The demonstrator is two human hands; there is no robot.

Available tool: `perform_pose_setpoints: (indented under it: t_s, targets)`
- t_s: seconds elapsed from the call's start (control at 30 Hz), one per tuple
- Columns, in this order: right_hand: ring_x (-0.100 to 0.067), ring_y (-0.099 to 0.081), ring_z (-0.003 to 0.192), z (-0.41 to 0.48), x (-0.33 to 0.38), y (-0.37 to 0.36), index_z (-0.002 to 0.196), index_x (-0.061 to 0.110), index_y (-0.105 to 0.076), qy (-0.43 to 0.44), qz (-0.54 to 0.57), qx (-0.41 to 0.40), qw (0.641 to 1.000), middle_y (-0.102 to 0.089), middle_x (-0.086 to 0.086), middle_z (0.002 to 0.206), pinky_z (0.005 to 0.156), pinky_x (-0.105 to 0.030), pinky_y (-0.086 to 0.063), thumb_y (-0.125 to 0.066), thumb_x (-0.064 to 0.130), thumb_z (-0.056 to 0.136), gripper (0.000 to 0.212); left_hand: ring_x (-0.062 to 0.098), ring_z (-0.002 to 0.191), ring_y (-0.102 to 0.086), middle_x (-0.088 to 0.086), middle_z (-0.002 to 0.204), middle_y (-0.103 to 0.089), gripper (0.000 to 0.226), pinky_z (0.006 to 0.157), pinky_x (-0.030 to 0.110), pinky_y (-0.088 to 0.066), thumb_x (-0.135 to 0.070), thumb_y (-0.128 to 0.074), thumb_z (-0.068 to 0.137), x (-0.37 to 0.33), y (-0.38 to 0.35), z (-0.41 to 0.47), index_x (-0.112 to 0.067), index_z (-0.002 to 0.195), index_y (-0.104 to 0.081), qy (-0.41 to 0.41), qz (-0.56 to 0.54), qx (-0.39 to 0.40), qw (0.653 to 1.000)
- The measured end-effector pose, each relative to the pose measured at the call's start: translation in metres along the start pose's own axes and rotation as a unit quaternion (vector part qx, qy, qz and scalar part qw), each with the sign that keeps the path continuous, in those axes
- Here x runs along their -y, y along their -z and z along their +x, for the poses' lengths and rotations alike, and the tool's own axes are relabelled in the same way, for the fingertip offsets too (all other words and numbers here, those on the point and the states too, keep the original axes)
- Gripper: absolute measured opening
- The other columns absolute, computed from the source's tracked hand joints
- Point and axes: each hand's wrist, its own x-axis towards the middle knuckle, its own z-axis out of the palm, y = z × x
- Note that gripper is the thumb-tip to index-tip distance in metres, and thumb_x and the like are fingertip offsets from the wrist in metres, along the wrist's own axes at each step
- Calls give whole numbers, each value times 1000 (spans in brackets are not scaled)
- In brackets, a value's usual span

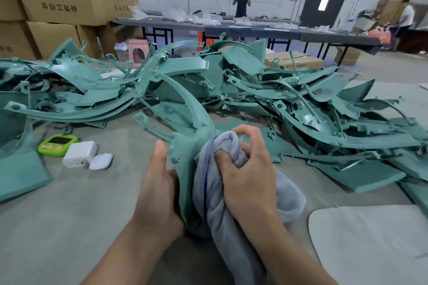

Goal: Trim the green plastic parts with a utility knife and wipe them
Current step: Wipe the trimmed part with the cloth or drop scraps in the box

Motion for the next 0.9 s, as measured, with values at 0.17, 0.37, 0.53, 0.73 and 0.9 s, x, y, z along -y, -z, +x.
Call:
perform_pose_setpoints:
  t_s: [0.17, 0.37, 0.53, 0.73, 0.9]
  targets:
    - [0, -58, 70, -5, 6, 3, 97, 34, -54, 29, -116, -20, 993, -60, 12, 76, 66, -22, -46, -56, 43, 99, 9, 33, 118, -67, 19, 127, -70, 46, 88, 38, -59, -41, -66, 89, 10, -5, -1, -10, 121, -74, 8, 30, -26, 999]
    - [-16, -45, 123, -39, 18, -17, 145, 43, -34, 190, -281, 238, 910, -45, 13, 137, 102, -38, -39, -44, 54, 89, 58, 32, 112, -70, 18, 122, -70, 73, 86, 42, -61, -68, -53, 84, -6, 6, -1, -3, 107, -79, 66, -22, -111, 991]
    - [-17, -48, 105, -13, 4, -8, 138, 45, -38, 150, -261, 58, 952, -47, 8, 120, 77, -34, -41, -45, 29, 103, 39, 33, 117, -68, 23, 130, -67, 56, 89, 43, -60, -47, -49, 95, 1, 0, 1, -4, 121, -73, 76, -33, -66, 994]
    - [-15, -54, 112, 15, -7, -5, 145, 36, -47, 75, -238, 43, 967, -54, 12, 132, 93, -30, -45, -50, 24, 102, 45, 37, 80, -70, 24, 97, -72, 47, 66, 39, -59, 6, -49, 56, 3, -1, 1, -2, 91, -79, 68, 118, -62, 989]
    - [-12, -58, 95, 0, -6, 3, 123, 38, -60, 153, -213, 144, 954, -60, 16, 108, 84, -35, -51, -56, 30, 99, 25, 45, 83, -63, 29, 91, -63, 59, 79, 52, -50, 9, -51, 45, -2, 0, 1, 12, 101, -67, 47, 171, -107, 978]
